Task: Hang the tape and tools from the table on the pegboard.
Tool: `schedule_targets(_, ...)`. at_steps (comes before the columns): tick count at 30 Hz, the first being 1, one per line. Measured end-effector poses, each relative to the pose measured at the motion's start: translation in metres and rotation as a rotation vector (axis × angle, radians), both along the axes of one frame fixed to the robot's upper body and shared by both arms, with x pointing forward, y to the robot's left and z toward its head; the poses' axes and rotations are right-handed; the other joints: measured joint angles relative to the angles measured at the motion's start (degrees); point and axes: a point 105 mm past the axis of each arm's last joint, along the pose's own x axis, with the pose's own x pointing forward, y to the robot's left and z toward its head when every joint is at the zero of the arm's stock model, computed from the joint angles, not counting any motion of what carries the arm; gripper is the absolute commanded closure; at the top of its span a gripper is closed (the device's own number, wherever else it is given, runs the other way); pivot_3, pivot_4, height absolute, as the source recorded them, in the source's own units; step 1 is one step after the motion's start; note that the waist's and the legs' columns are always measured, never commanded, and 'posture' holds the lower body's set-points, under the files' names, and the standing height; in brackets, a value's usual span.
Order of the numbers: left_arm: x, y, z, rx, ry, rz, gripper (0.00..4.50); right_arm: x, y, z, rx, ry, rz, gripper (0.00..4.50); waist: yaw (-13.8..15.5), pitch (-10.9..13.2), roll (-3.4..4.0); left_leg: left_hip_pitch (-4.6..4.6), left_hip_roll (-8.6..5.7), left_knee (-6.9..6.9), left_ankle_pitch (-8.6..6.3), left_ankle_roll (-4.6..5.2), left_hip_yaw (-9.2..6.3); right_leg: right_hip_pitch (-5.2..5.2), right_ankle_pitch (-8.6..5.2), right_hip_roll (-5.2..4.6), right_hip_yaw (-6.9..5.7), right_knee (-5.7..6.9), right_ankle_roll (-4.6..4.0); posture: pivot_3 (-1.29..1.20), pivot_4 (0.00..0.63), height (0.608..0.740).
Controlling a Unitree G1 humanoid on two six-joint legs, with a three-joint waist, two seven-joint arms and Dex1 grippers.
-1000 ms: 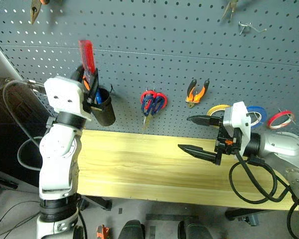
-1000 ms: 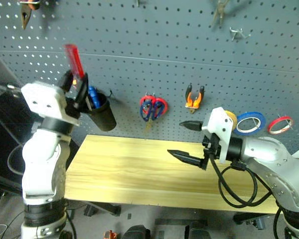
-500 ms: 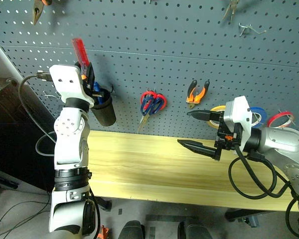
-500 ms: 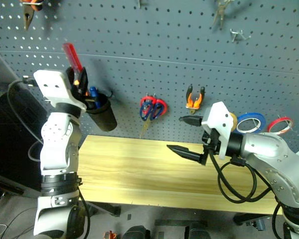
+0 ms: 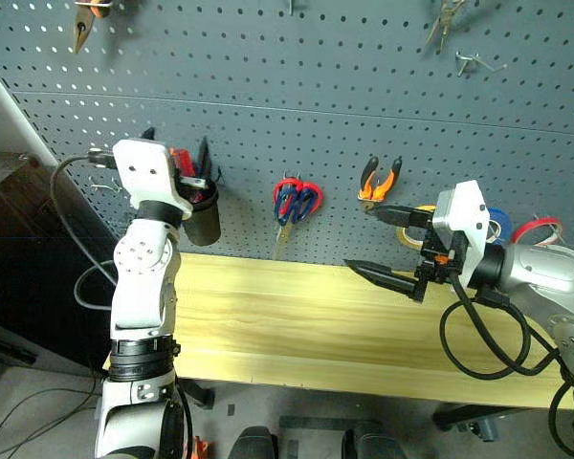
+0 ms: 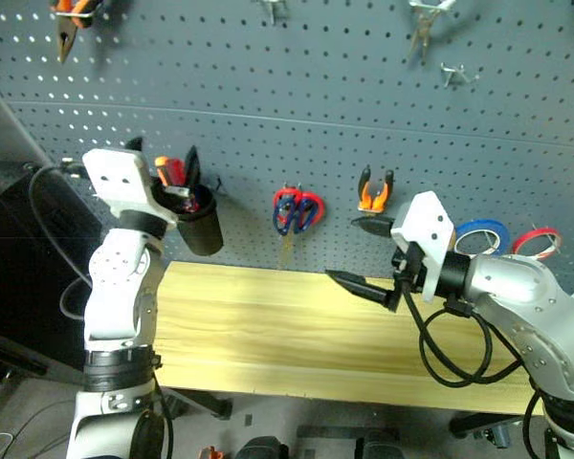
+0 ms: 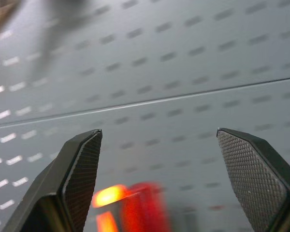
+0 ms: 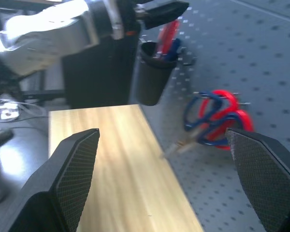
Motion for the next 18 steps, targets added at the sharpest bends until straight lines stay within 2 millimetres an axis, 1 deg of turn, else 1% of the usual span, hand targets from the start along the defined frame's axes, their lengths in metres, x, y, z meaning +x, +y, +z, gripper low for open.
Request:
schedule_targets(2,-0.001,-0.012,-0.026,0.001,0.125,-0.046,0.48,0.004,-0.007,-0.006,0.026,0.006,-0.066,0.0,-0.08,-0.22,0.05,0.11,-0.01,-0.02,0.0,0.01,-0.02,0.06,0.0,0.0,0.08,0.0,0.0,0.06,0.064,0.74)
schedule_targets(3,0.0,-0.012,-0.038,-0.007,0.182,-0.043,0.48,0.006,-0.01,-0.008,0.04,0.007,-0.094,0.0,-0.09,-0.22,0.04,0.13,-0.01,-0.01,-0.01,0.02,-0.03,0.06,0.0,0.01,0.1,0.04,0.0,0.07,0.06,0.74)
schedule_targets(5,0.0,-0.007,-0.059,-0.019,0.281,-0.006,0.48,0.011,-0.019,-0.014,0.082,0.004,-0.176,0.0,-0.24,-0.25,0.02,0.25,0.0,-0.01,-0.01,0.06,-0.06,0.06,-0.01,0.05,0.17,0.18,-0.01,0.08,0.057,0.74)
schedule_targets(8,-0.004,-0.004,-0.067,0.012,0.311,0.003,0.48,0.021,-0.033,-0.028,0.162,0.008,-0.322,0.0,-0.18,-0.48,0.1,0.37,-0.01,-0.06,-0.01,0.08,-0.04,0.13,-0.01,0.08,0.19,0.24,-0.02,0.08,0.055,0.74)
schedule_targets(12,-0.009,-0.005,-0.086,0.05,0.371,-0.011,0.48,0.029,-0.052,-0.06,0.257,0.04,-0.523,0.0,-0.08,-1.53,0.56,0.49,-0.11,-0.11,-0.01,0.09,0.0,0.21,-0.01,0.04,0.29,0.21,-0.01,0.09,0.043,0.74)
schedule_targets(15,-0.012,-0.004,-0.101,0.038,0.413,-0.038,0.48,0.032,-0.076,-0.098,0.257,0.064,-0.716,0.0,-0.08,-2.44,0.75,0.75,-0.17,-0.21,-0.02,0.11,0.05,0.41,-0.03,0.04,0.32,0.19,-0.01,0.08,0.037,0.74)
schedule_targets(16,-0.013,-0.001,-0.111,0.033,0.444,-0.036,0.48,0.031,-0.083,-0.112,0.254,0.079,-0.773,0.0,-0.08,-2.51,0.86,0.93,-0.17,-0.23,-0.03,0.13,0.05,0.62,-0.04,0.04,0.31,0.15,-0.02,0.08,0.035,0.74)
schedule_targets(18,-0.014,0.005,-0.13,0.023,0.507,-0.02,0.48,0.028,-0.095,-0.132,0.25,0.097,-0.852,0.0,-0.15,-2.59,0.99,1.14,-0.22,-0.24,-0.04,0.16,0.0,0.87,-0.05,0.06,0.3,0.14,-0.02,0.08,0.033,0.74)
